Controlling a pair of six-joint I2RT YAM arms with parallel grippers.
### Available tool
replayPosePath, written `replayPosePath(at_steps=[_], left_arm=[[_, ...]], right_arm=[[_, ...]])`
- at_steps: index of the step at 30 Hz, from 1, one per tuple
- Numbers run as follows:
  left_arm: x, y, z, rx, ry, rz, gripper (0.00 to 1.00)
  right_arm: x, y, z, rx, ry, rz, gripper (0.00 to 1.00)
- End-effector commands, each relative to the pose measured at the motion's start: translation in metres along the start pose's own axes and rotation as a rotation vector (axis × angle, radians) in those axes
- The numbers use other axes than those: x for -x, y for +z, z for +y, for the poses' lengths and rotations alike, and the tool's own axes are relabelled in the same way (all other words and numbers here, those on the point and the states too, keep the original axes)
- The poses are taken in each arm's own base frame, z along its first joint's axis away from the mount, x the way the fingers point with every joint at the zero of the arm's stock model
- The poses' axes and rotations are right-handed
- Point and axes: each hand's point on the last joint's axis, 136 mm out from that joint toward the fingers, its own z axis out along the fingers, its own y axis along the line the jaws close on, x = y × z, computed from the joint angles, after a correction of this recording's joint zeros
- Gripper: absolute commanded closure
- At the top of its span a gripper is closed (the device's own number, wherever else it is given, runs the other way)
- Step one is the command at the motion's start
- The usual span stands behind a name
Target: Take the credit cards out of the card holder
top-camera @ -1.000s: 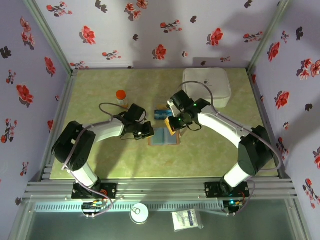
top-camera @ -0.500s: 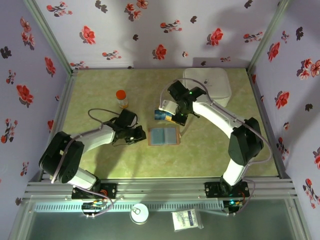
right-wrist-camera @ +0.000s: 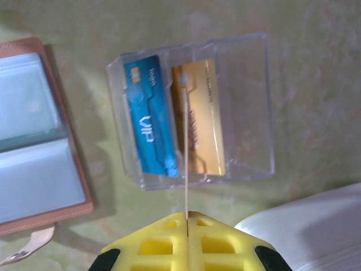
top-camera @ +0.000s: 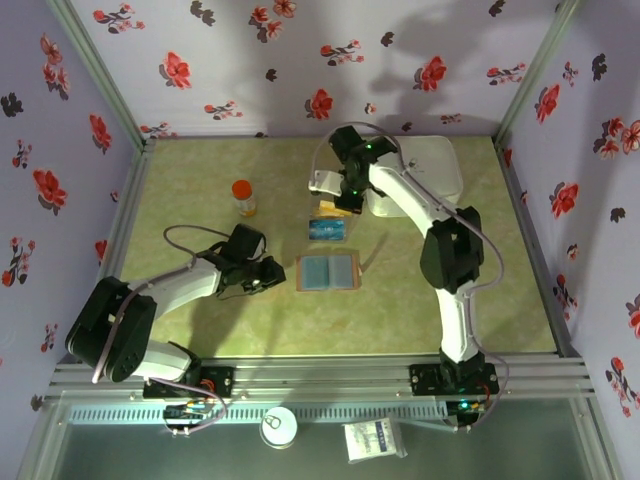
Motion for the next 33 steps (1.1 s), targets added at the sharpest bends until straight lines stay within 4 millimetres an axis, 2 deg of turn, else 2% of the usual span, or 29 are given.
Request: replayPosePath(at_steps=[1,10,16,19,24,33], left_arm=[[0.0,-0.002,0.01,0.035,-0.026,-0.004,0.82],[-0.001,-0.003,0.012,0.048,-0.021,0.0,0.82],[-0.001,-0.002,0.016,0.055,-0.028,0.002,0.83],[-0.001,-0.001,0.016,0.056,-0.026,0.003,0.82],[0.001,-0.001,0.014,0.051,-0.026,0.001,0.82],[0.003,-0.002,0.01,0.043,-0.011,-0.004,0.82]], right_arm=[[0.001,0.001,0.004,0.07,-0.08,0.011,1.0],[0.008,0.025,-0.01,0.073,-0.083,0.016,1.0],[0.005,0.036,-0.01,0.078,-0.078,0.031,1.0],[0.002,0.039,-0.014,0.061,-0.072,0.049,0.94],[0.004,0.033,-0.018,0.036,-0.054,0.043,0.86],[0.01,0.014,-0.025,-0.042,0.044,-0.001,0.85]])
